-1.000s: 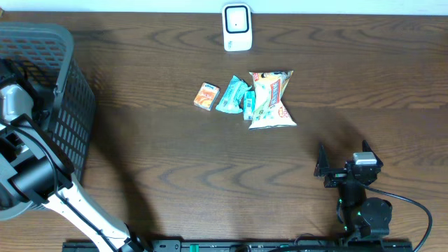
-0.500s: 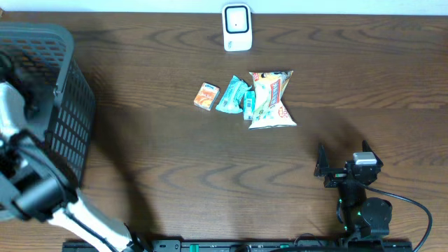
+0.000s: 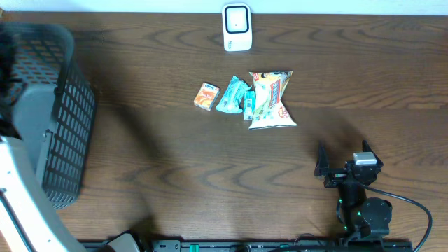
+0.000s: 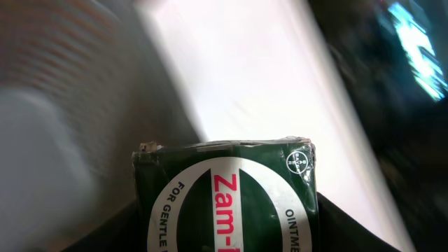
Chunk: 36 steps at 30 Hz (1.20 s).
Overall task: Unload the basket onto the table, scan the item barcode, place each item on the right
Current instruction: 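Carry the Zam-Buk tin out and set it on the table left of the Kleenex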
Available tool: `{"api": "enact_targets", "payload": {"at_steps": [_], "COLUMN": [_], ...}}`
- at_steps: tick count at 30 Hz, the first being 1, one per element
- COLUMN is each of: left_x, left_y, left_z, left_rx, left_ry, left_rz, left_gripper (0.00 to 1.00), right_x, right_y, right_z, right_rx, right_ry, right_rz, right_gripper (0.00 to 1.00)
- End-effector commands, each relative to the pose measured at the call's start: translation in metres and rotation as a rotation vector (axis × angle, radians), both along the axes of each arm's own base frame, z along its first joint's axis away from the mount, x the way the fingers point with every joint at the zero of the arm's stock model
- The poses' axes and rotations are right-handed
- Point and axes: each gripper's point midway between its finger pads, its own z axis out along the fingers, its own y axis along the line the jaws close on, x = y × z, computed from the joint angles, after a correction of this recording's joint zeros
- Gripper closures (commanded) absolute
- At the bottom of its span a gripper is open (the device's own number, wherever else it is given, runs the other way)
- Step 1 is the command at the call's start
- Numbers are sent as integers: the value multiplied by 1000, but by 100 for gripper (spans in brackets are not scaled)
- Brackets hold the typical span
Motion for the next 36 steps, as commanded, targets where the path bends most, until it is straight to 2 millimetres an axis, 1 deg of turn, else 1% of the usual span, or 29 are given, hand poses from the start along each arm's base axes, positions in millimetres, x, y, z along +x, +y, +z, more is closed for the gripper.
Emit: {"api": "enact_targets", "payload": {"at_steps": [1,2,3,5,7,8,9,10,11,13,15,17,18,22,25,26,27,29,30,31,32,35,36], "left_x": [24,28,33,39,47,51,56,59,62,66,72,73,73,70,67,67,66,66,67,68,69,69,69], "left_y": [-113,-132,-158,-193,-228,-247,-266,-278,-283,-287,-290,-290,-287,-285,-284,-283,-283,-281,-279,-277,-273,-260,-254], "left_z": [-1,-5,-10,-21,-39,-56,-79,-101,-116,-141,-175,-202,-220,-270,-300,-307,-313,-317,-316,-314,-312,-302,-298], "left_rx": [-117,-112,-86,-39,33,86,159,236,290,366,455,501,518,520,518,517,520,545,558,561,559,545,539], "left_ry": [-7,11,30,59,115,167,236,306,355,432,536,620,676,819,900,917,932,945,945,942,939,936,933], "left_rz": [-343,-395,-475,-576,-651,-680,-707,-718,-715,-703,-700,-702,-701,-721,-735,-737,-741,-769,-781,-781,-775,-747,-735], "left_gripper": [48,48,49,48,49,49,48,48,49,48,48,48,48,48,46,38,32,31,30,25,22,18,12], "right_x": [0,0,0,0,0,0,0,0,0,0,0,0,0,0,0,0,0,0,0,0,0,0,0], "right_y": [2,2,2,2,2,2,2,2,2,2,2,2,2,2,2,2,2,2,2,2,2,2,2], "right_z": [0,0,0,0,0,0,0,0,0,-1,-1,0,-1,0,0,0,-1,-1,0,-1,0,0,0], "right_rx": [-12,-12,-12,-12,-12,-12,-12,-12,-12,-12,-12,-12,-12,-12,-12,-12,-12,-12,-12,-12,-12,-12,-12], "right_ry": [-1,-1,-1,-1,-1,-1,-1,-1,-1,0,0,-1,0,-1,-1,-1,0,0,-1,0,-1,-1,-1], "right_rz": [12,12,12,11,12,11,12,11,11,12,12,12,11,11,11,12,12,12,11,12,12,11,12], "right_gripper": [1,1,1,1,1,1,1,1,1,1,1,1,1,1,1,1,1,1,1,1,1,1,1]}}
